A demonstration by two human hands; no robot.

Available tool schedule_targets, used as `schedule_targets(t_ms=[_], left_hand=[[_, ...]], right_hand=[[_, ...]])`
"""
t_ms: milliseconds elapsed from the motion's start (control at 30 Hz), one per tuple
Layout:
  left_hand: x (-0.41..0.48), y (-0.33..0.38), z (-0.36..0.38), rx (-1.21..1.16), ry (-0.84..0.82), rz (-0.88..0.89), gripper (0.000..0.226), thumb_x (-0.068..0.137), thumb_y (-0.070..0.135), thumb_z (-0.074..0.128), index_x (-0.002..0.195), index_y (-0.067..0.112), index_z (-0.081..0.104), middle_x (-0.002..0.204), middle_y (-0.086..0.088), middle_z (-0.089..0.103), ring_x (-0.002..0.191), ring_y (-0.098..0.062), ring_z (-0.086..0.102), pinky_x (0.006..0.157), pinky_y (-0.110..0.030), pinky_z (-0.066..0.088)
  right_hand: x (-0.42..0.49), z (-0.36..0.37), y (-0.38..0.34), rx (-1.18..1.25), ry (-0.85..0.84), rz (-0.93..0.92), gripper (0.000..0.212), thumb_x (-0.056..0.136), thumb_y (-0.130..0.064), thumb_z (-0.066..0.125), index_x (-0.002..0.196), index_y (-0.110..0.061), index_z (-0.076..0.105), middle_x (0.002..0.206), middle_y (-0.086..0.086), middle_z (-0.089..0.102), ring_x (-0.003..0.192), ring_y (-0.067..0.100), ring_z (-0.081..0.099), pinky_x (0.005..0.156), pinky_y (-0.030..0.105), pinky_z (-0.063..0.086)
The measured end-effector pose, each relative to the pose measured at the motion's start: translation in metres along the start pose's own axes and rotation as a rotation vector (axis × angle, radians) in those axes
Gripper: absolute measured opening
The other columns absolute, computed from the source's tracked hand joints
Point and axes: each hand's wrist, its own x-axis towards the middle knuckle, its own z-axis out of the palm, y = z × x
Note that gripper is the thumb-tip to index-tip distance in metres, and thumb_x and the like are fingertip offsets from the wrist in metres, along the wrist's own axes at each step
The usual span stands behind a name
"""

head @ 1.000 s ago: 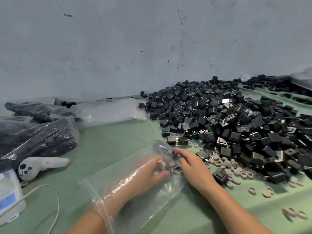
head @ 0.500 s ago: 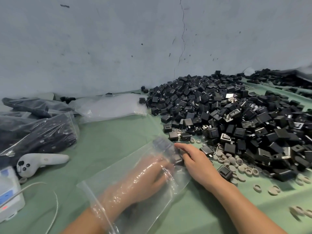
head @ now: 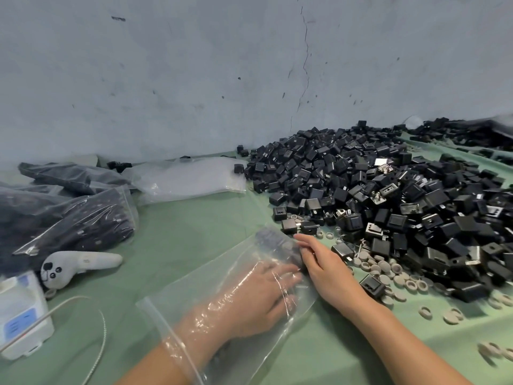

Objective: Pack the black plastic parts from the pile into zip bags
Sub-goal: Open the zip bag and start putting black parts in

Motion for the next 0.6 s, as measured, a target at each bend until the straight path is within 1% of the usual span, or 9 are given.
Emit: schedule_targets(t_ms=[100, 200, 233, 300, 333, 400, 467, 533, 600], left_hand=[[0.003, 0.0, 0.002, 0.053, -0.009, -0.049, 0.043, 0.107, 0.036, 0.034, 0.145, 0.018, 0.044, 0.157, 0.002, 0.031, 0.13, -0.008, 0.019, 0.101, -0.005, -0.013], [0.011, 0.004, 0.004, 0.043, -0.026, -0.082, 0.045, 0.107, 0.035, 0.034, 0.148, 0.019, 0.04, 0.155, 0.001, 0.032, 0.136, -0.012, 0.026, 0.116, -0.021, 0.0], [0.013, 0.005, 0.005, 0.037, -0.021, -0.081, 0.044, 0.107, 0.034, 0.035, 0.147, 0.018, 0.042, 0.153, -0.001, 0.033, 0.134, -0.012, 0.028, 0.116, -0.02, 0.003], [0.016, 0.007, 0.006, 0.005, 0.003, -0.081, 0.041, 0.106, 0.031, 0.04, 0.143, 0.017, 0.047, 0.149, -0.003, 0.037, 0.123, -0.01, 0.026, 0.106, -0.007, -0.001], [0.017, 0.007, 0.006, -0.011, 0.004, -0.084, 0.039, 0.105, 0.031, 0.042, 0.14, 0.016, 0.049, 0.148, -0.003, 0.038, 0.12, -0.011, 0.027, 0.104, -0.006, 0.001], [0.013, 0.006, 0.004, -0.051, 0.002, -0.085, 0.037, 0.103, 0.029, 0.045, 0.138, 0.018, 0.052, 0.15, -0.002, 0.039, 0.127, -0.012, 0.033, 0.113, -0.018, 0.012], [0.0, 0.003, -0.006, -0.092, 0.015, -0.122, 0.039, 0.104, 0.03, 0.045, 0.142, 0.025, 0.05, 0.154, 0.003, 0.038, 0.135, -0.011, 0.036, 0.117, -0.022, 0.016], [-0.019, -0.005, -0.021, -0.047, 0.056, -0.161, 0.039, 0.104, 0.037, 0.042, 0.142, 0.031, 0.049, 0.149, 0.008, 0.045, 0.132, -0.006, 0.041, 0.116, -0.022, 0.023], [-0.045, -0.014, -0.035, -0.079, 0.062, -0.231, 0.036, 0.104, 0.039, 0.044, 0.137, 0.032, 0.054, 0.139, 0.016, 0.051, 0.126, 0.004, 0.043, 0.11, -0.013, 0.026]], right_hand=[[-0.002, -0.002, 0.0, 0.073, -0.032, 0.046, 0.043, 0.103, -0.021, 0.033, 0.137, -0.045, 0.043, 0.132, -0.021, 0.054, 0.123, -0.003, 0.047, 0.1, 0.024, 0.035], [-0.002, -0.003, 0.0, 0.064, -0.052, 0.051, 0.056, 0.098, -0.009, 0.034, 0.139, -0.046, 0.04, 0.136, -0.018, 0.052, 0.127, -0.002, 0.045, 0.103, 0.024, 0.033], [-0.002, -0.002, 0.0, 0.045, -0.049, 0.049, 0.058, 0.097, -0.007, 0.034, 0.141, -0.044, 0.04, 0.137, -0.018, 0.052, 0.128, -0.002, 0.045, 0.104, 0.023, 0.032], [0.0, -0.001, -0.001, 0.014, -0.037, 0.042, 0.06, 0.096, -0.004, 0.034, 0.143, -0.04, 0.039, 0.14, -0.016, 0.051, 0.129, -0.001, 0.043, 0.106, 0.022, 0.031], [0.001, 0.0, 0.0, 0.005, -0.033, 0.037, 0.061, 0.096, -0.003, 0.034, 0.145, -0.038, 0.039, 0.141, -0.014, 0.05, 0.13, 0.0, 0.043, 0.106, 0.022, 0.031], [0.003, 0.0, 0.001, -0.014, -0.026, 0.034, 0.061, 0.096, -0.002, 0.035, 0.147, -0.035, 0.039, 0.144, -0.011, 0.049, 0.131, 0.002, 0.042, 0.108, 0.022, 0.031], [0.006, 0.001, 0.002, -0.057, -0.019, 0.03, 0.055, 0.099, -0.006, 0.039, 0.147, -0.032, 0.039, 0.144, -0.008, 0.049, 0.132, 0.006, 0.044, 0.111, 0.028, 0.034], [0.007, 0.004, 0.002, -0.128, -0.009, 0.014, 0.048, 0.102, -0.017, 0.045, 0.147, -0.03, 0.04, 0.142, -0.005, 0.05, 0.129, 0.011, 0.046, 0.111, 0.036, 0.038], [0.006, 0.007, -0.002, -0.187, 0.005, 0.006, 0.046, 0.101, -0.026, 0.05, 0.146, -0.031, 0.041, 0.136, -0.006, 0.051, 0.127, 0.012, 0.048, 0.109, 0.039, 0.039]])
